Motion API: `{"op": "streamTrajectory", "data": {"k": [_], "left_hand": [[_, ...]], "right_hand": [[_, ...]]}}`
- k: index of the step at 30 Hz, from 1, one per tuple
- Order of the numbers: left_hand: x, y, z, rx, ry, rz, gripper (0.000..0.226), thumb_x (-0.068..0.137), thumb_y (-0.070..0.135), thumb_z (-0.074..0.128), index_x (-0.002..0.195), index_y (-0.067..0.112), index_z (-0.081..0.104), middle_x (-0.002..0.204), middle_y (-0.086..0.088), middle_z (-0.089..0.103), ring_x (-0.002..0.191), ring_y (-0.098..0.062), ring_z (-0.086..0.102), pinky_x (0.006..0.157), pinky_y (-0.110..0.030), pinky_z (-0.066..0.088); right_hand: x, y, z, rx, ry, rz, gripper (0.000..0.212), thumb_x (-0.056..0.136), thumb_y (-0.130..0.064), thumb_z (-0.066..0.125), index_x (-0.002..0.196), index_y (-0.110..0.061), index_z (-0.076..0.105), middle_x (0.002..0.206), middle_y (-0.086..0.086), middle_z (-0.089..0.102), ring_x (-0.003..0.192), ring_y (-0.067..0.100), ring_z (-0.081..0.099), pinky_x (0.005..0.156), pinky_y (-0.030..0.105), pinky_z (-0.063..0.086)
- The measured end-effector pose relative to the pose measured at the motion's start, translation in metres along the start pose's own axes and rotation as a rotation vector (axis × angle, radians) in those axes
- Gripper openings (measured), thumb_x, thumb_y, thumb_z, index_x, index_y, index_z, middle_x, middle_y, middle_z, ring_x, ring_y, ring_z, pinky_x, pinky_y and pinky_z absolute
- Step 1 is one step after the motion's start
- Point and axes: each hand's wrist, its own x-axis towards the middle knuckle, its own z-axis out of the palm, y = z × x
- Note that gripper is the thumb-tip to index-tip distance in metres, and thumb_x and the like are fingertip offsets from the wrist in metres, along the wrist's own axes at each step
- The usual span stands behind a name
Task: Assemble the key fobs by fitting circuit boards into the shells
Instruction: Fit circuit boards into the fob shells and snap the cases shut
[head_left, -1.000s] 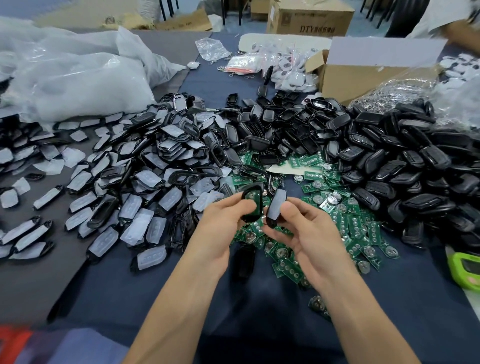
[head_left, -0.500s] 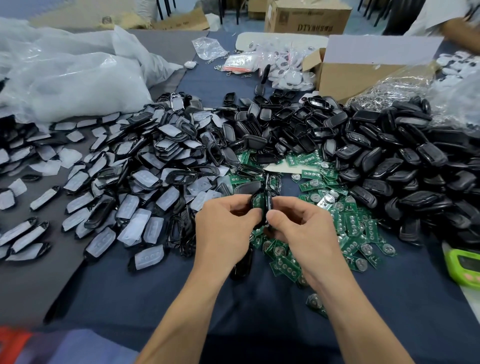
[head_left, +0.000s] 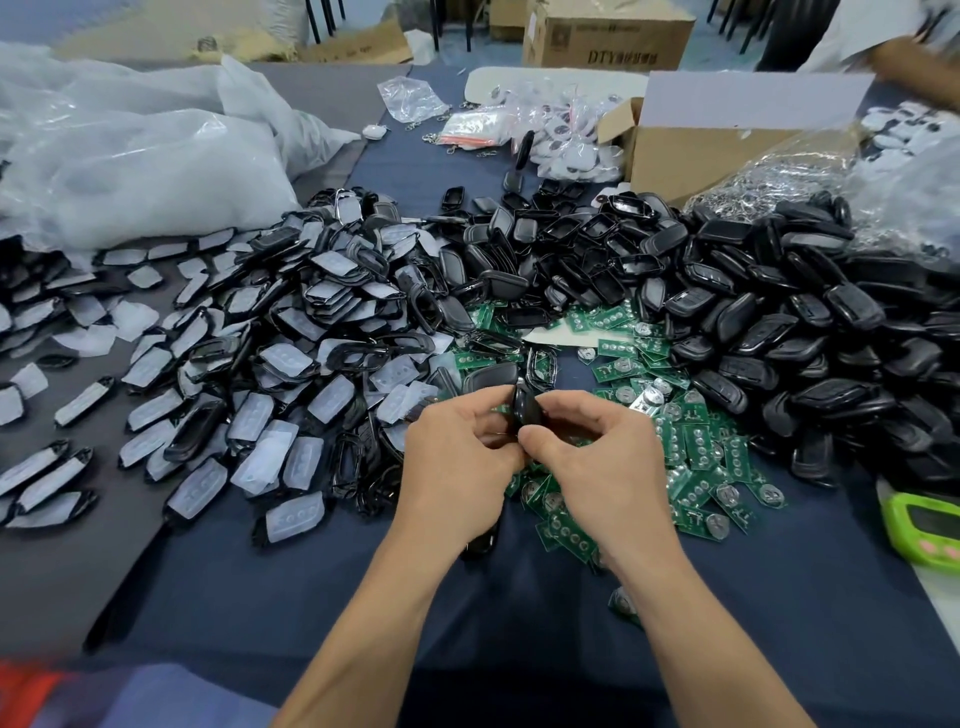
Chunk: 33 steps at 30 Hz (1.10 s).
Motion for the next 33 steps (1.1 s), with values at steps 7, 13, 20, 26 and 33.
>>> {"op": "streamTrajectory", "data": {"k": [7, 13, 20, 26, 33], "left_hand": [[0.004, -0.002, -0.001, -0.158, -0.133, -0.01, 0.058, 0.087, -0.013, 0.052, 0.108, 0.033, 0.081, 0.094, -0.004, 0.081, 0.078, -0.017, 0.075, 0.071, -0.03, 0.061], [0.01, 0.0, 0.006, -0.307, 0.053, -0.12, 0.019, 0.097, 0.002, 0.068, 0.087, 0.014, 0.079, 0.076, -0.008, 0.079, 0.066, -0.015, 0.071, 0.06, -0.024, 0.057], [0.011, -0.004, 0.0, -0.334, 0.111, -0.111, 0.037, 0.095, 0.0, 0.069, 0.073, 0.026, 0.082, 0.081, -0.004, 0.078, 0.077, -0.02, 0.074, 0.067, -0.027, 0.061], [0.009, -0.005, 0.005, -0.295, 0.097, -0.023, 0.036, 0.096, 0.007, 0.072, 0.077, 0.035, 0.082, 0.079, 0.005, 0.078, 0.081, -0.012, 0.074, 0.073, -0.025, 0.062], [0.015, -0.012, 0.001, -0.256, 0.033, 0.05, 0.025, 0.089, 0.003, 0.077, 0.08, 0.026, 0.084, 0.082, -0.009, 0.079, 0.08, -0.023, 0.071, 0.077, -0.043, 0.063]], "right_hand": [[-0.003, -0.01, 0.004, -0.166, 0.053, -0.073, 0.027, 0.079, -0.018, 0.08, 0.097, -0.038, 0.076, 0.087, -0.023, 0.076, 0.087, -0.001, 0.071, 0.084, 0.022, 0.056], [-0.017, -0.01, 0.016, -0.391, 0.081, -0.3, 0.039, 0.084, -0.012, 0.078, 0.119, -0.029, 0.076, 0.112, -0.014, 0.076, 0.103, 0.01, 0.069, 0.096, 0.025, 0.052], [0.006, -0.01, -0.009, -0.006, -0.061, 0.061, 0.014, 0.086, -0.024, 0.077, 0.087, -0.037, 0.083, 0.074, -0.011, 0.078, 0.069, 0.01, 0.075, 0.071, 0.04, 0.065], [0.007, -0.012, -0.012, -0.015, 0.006, 0.037, 0.024, 0.084, -0.016, 0.083, 0.076, -0.039, 0.081, 0.069, -0.01, 0.077, 0.069, 0.021, 0.075, 0.073, 0.045, 0.064], [0.007, -0.006, -0.013, -0.111, -0.024, -0.016, 0.02, 0.083, -0.017, 0.082, 0.08, -0.036, 0.082, 0.068, -0.015, 0.076, 0.065, 0.012, 0.073, 0.061, 0.026, 0.059]]}}
